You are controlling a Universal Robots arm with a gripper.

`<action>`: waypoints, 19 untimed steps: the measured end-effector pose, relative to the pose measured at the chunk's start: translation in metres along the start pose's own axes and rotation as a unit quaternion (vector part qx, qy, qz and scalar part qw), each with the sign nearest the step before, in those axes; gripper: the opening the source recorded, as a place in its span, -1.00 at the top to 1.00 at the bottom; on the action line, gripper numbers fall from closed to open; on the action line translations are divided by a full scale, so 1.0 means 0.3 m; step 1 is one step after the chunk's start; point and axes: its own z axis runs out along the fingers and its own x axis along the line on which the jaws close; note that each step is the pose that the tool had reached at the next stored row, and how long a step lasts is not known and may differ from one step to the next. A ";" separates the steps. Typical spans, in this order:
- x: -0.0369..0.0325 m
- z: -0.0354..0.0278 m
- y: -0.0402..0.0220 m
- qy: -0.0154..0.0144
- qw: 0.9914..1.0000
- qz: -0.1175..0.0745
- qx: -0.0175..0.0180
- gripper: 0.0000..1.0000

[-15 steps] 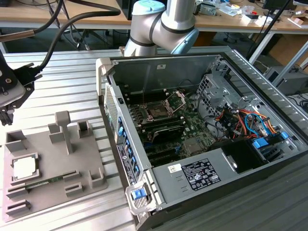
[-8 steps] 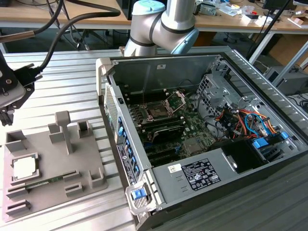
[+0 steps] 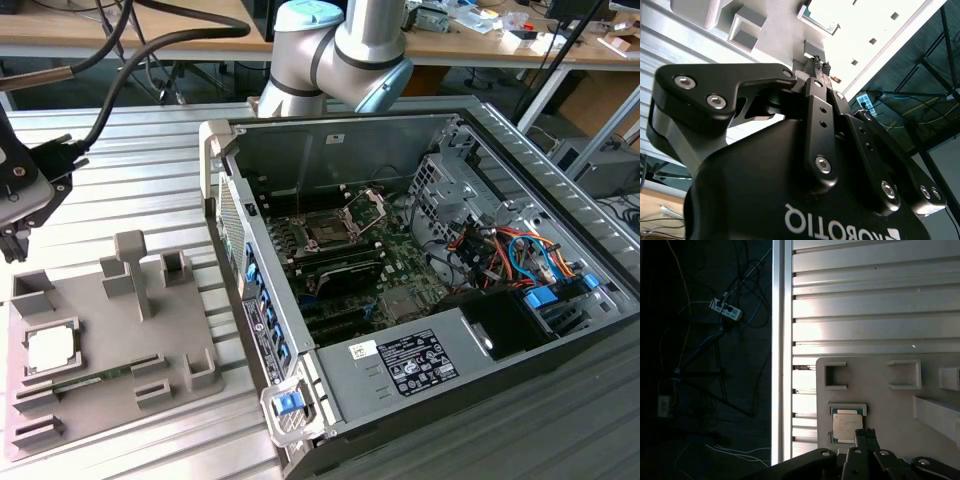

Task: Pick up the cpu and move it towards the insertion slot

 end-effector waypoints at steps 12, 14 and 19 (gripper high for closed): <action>0.000 0.008 0.000 0.000 1.000 0.000 0.000 0.79; 0.000 0.010 0.000 0.000 1.000 0.000 0.000 0.79; 0.000 0.015 -0.001 0.000 1.000 0.000 0.000 0.79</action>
